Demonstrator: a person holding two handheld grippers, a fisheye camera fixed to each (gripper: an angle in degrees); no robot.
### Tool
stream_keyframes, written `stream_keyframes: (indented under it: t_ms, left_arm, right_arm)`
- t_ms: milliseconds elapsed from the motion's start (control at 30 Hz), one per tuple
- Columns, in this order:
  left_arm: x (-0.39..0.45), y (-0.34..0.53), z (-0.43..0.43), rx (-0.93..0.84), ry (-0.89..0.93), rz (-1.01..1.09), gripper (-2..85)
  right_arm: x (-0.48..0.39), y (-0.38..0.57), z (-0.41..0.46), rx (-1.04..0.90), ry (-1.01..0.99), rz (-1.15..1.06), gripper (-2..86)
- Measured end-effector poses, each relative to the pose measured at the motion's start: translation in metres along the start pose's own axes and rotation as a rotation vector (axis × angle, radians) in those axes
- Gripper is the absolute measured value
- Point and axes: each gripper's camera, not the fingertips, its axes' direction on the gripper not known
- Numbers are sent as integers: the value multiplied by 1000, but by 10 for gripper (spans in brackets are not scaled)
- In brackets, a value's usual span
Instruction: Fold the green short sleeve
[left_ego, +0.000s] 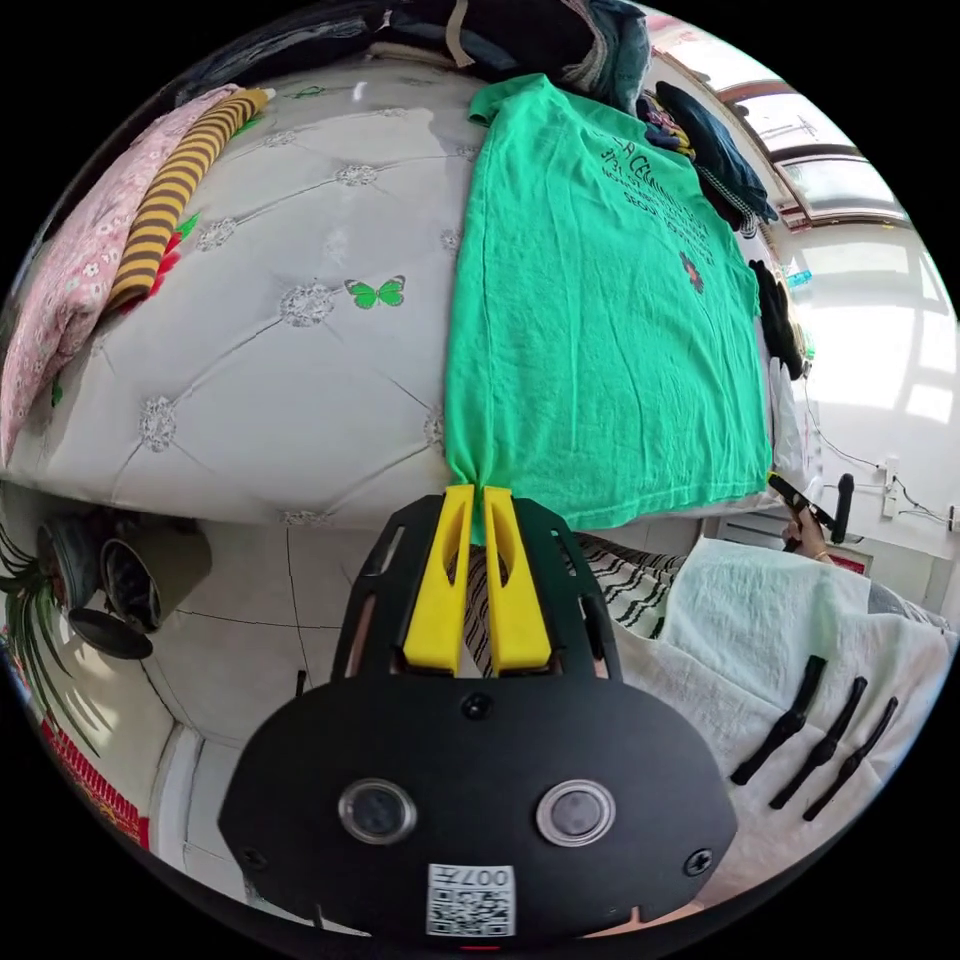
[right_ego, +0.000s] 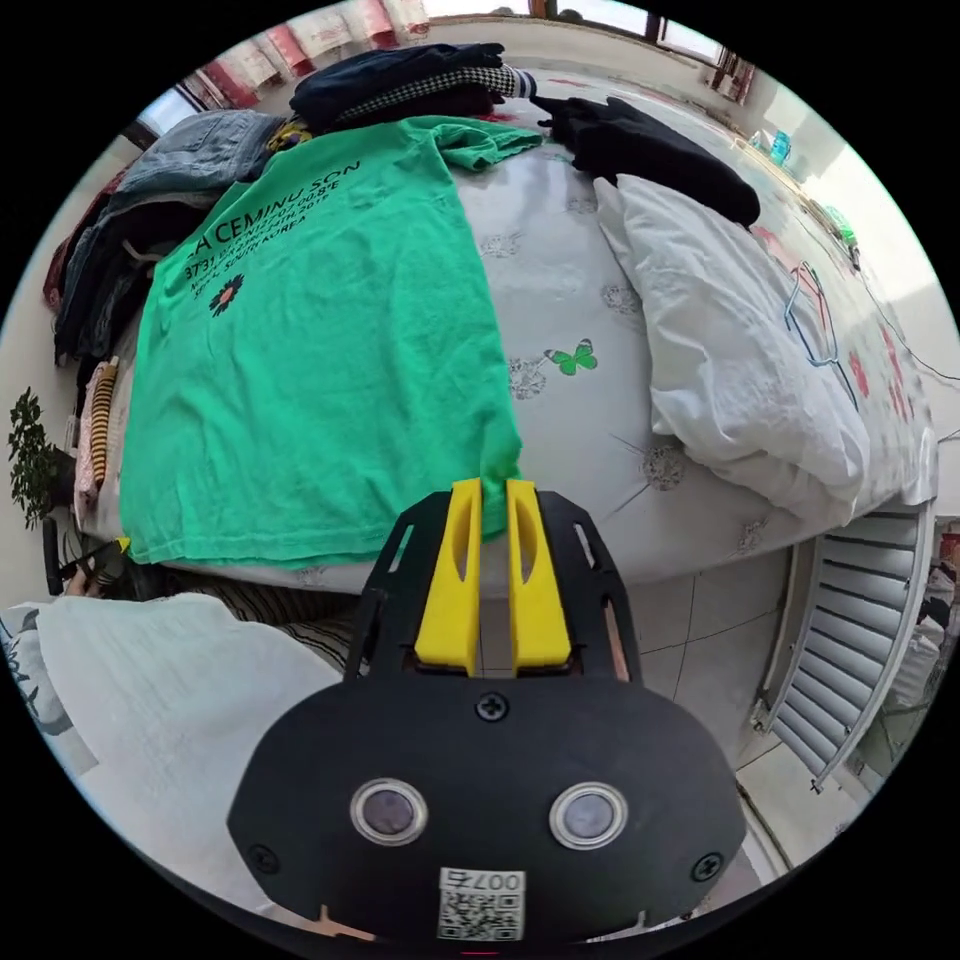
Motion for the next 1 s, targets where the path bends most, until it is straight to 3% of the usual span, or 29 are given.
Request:
stream_keyframes:
  t_ms: [100, 267, 400, 500, 567, 767, 867, 1000]
  left_arm:
    - [-9, 0, -7, -3, 82, -26, -5]
    - [-27, 10, -62, 189, 301, -29, -9]
    - [-45, -29, -94, 315, 508, -55, -10]
    - [-33, -91, -151, 469, 638, -1, -10]
    - [-3, -126, -224, 620, 712, 95, -10]
    - [74, -80, -397, 949, 629, 467, -10]
    - [74, -20, -423, 1050, 564, 561, -10]
    - [48, 40, -406, 1030, 555, 575, -10]
  right_arm:
    - [9, -1, -9, -67, -165, 0, 5]
    - [58, 25, -66, 135, -497, 121, -2]
    - [74, -2, -104, 229, -578, 129, -3]
    - [62, -62, -165, 338, -607, 42, -3]
    - [48, -98, -242, 511, -640, -30, -2]
    - [28, -64, -413, 972, -654, -265, -2]
    - [38, -15, -436, 1062, -645, -347, -2]
    - [59, 40, -420, 1008, -646, -361, -2]
